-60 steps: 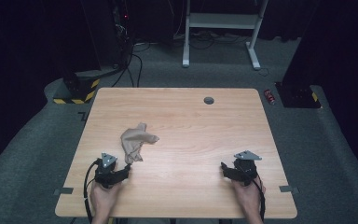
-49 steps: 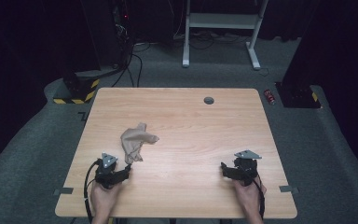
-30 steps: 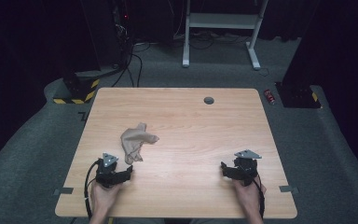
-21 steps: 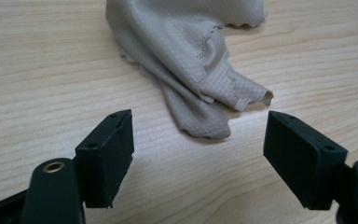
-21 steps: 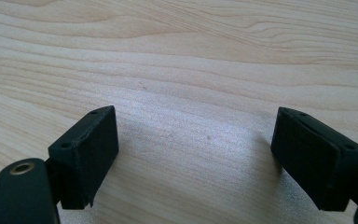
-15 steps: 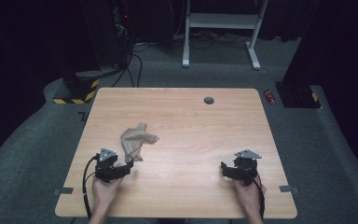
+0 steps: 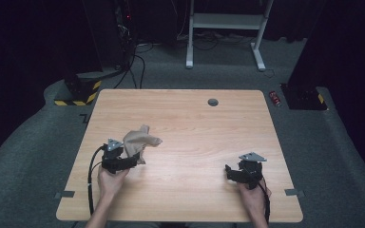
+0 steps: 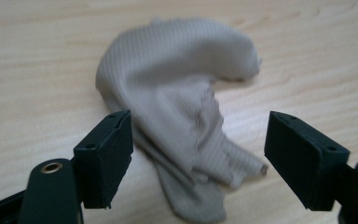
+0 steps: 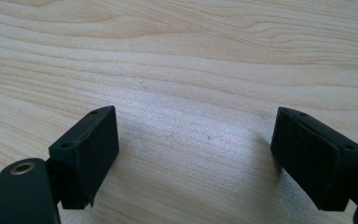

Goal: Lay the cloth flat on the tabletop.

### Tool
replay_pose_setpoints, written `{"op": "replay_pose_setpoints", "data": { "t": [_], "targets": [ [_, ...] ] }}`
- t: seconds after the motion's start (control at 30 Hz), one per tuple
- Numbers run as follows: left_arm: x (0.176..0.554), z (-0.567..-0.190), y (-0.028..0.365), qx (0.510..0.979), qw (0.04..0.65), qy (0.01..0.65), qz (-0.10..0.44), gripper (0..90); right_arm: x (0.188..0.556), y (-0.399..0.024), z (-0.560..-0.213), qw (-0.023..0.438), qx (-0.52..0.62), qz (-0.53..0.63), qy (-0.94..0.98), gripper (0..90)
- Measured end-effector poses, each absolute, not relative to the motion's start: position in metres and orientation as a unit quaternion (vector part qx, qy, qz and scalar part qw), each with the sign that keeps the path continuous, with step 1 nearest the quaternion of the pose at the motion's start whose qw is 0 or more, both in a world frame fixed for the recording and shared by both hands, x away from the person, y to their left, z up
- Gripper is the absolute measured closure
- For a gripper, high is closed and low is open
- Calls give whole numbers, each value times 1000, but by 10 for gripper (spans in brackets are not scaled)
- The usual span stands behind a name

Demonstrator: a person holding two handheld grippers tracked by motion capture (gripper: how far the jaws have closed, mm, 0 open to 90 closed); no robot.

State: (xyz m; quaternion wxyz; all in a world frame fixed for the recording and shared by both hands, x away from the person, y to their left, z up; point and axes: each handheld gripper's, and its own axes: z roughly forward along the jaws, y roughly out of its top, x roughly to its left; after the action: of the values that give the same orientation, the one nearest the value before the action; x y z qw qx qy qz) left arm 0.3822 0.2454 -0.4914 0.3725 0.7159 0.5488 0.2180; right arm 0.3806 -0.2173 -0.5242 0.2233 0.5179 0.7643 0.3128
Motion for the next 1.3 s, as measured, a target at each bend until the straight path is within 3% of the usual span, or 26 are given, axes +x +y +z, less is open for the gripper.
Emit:
{"op": "replay_pose_setpoints", "data": {
  "t": [0.3, 0.77, 0.9, 0.93, 0.97, 1.13, 1.3],
  "targets": [
    [409, -496, 236, 724, 349, 556, 211, 256, 380, -217, -524, 223, 518, 313, 764, 151],
    [427, -515, 231, 725, 310, 573, 224, 345, 380, -217, -524, 223, 518, 313, 764, 151],
    [427, -517, 230, 735, 292, 563, 241, 435, 380, -217, -524, 223, 519, 313, 764, 151],
    [427, -517, 230, 736, 291, 561, 244, 522, 380, -217, -524, 223, 518, 313, 764, 152],
    [426, -517, 230, 736, 293, 559, 244, 522, 380, -217, -524, 223, 518, 313, 764, 152],
    [426, -516, 232, 742, 305, 549, 236, 780, 380, -217, -524, 222, 519, 313, 764, 153],
    [424, -515, 227, 748, 328, 536, 214, 824, 380, -217, -524, 222, 519, 313, 764, 153]
  ]
}}
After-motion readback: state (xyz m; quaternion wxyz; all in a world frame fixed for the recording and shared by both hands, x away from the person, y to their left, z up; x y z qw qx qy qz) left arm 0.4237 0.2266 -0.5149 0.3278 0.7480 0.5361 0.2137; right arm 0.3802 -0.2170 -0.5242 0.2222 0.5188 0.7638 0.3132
